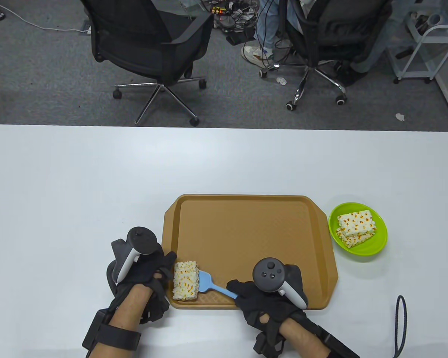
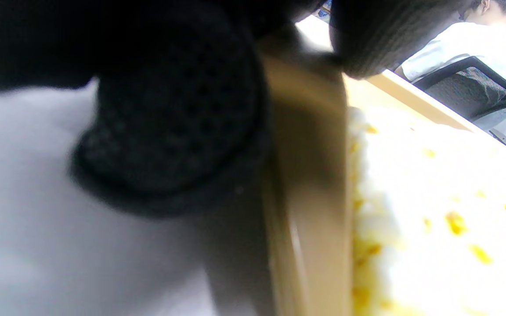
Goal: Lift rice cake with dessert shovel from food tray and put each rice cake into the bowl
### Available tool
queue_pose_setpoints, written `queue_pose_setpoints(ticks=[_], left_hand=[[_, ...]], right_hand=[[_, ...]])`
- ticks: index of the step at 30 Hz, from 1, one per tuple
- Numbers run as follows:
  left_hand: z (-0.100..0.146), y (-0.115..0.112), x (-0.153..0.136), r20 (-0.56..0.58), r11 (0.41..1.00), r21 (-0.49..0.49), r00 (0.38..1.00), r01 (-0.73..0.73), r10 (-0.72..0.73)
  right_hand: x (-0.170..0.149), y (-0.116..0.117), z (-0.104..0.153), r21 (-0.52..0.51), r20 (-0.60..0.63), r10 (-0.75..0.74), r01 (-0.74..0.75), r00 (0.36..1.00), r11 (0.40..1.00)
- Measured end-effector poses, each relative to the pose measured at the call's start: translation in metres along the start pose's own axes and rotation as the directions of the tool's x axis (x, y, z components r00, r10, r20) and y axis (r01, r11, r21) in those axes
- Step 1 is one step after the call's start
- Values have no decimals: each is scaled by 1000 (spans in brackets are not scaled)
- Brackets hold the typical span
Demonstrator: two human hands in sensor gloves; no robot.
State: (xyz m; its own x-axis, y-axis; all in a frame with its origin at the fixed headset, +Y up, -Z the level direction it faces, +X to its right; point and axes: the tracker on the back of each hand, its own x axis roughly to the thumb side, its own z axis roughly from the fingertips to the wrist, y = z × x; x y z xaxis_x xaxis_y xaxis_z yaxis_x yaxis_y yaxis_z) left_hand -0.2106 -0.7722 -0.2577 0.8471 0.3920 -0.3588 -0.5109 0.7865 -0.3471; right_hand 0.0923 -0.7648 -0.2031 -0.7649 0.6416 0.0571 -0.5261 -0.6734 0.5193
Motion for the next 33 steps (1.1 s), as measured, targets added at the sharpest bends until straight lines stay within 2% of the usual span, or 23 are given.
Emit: queue_pose_setpoints(ticks=[5,15,24,33], left_hand=[[0,0,0,0,1000,0,1000,0,0],[0,0,-1,3,1000,-11,1000,-17,17],[-1,0,-2,4,999,-28,1000,-29,29],[-1,0,-3,5,999,-30,999,-39,39]], right_hand=[[2,7,-2,-5,6,-20,20,1000,1000],[-9,1,-6,50,-25,-205,206,978,977],[-21,-34,8,-57,-59,-245,241,968,969],[-34,-74,30,-189,-58,-344,328,937,926]])
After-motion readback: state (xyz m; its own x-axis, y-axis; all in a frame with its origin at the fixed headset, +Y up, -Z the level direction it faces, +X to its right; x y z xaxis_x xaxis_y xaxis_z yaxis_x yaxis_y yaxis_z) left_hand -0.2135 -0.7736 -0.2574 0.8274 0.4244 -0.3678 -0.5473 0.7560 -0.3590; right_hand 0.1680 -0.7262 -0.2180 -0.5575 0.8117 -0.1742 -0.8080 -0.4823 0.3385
